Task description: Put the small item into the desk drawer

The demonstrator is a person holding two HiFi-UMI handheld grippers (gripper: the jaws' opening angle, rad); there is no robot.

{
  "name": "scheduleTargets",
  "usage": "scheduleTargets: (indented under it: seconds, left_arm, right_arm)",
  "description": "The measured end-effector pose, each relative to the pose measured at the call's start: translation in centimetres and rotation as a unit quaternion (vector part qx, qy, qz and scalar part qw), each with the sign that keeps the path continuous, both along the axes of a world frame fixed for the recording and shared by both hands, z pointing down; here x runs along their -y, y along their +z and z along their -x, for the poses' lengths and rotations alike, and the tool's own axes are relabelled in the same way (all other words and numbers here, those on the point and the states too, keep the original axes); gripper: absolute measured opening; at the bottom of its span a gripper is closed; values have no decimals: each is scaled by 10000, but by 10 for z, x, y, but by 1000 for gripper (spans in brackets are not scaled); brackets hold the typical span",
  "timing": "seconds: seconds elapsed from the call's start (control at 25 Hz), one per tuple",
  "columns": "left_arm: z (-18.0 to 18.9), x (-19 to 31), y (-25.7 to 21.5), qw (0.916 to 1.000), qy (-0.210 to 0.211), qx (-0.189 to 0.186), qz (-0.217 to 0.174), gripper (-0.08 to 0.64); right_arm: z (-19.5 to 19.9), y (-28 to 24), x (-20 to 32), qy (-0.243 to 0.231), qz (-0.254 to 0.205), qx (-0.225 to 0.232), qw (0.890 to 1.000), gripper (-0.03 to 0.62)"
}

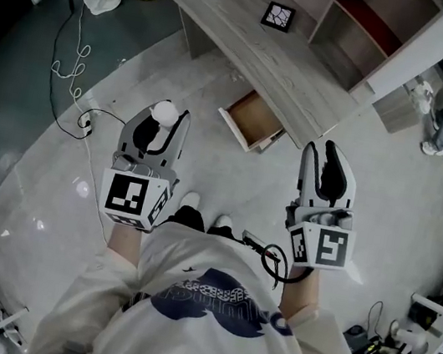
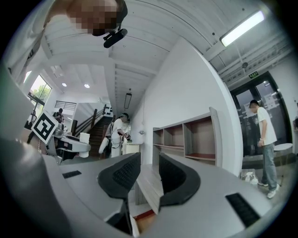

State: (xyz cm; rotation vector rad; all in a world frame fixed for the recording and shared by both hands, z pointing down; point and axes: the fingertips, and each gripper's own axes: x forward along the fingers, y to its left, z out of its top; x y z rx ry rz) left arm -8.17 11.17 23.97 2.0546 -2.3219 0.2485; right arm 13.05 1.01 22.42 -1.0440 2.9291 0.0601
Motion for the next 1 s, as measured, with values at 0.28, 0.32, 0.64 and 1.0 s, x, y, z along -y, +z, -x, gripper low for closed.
scheduleTargets:
  seconds: [0.28,0.32,0.64,1.0]
  left_arm:
    - [32,28,6,9999,169,-19,-31,143]
    - [38,35,9,9997,234,-31,-28,143]
    - [85,97,24,9907,1332,-62,285,143]
    - [118,152,61,9563,2796,26,850,143]
  right_arm:
    - [25,6,20,197,-34,-60,9998,118]
    - [30,8,24,264,-28,-71,9996,118]
    - [72,11,51,1182,121,-143,9928,118]
    - [110,25,57,2366,414,-330,9702,114]
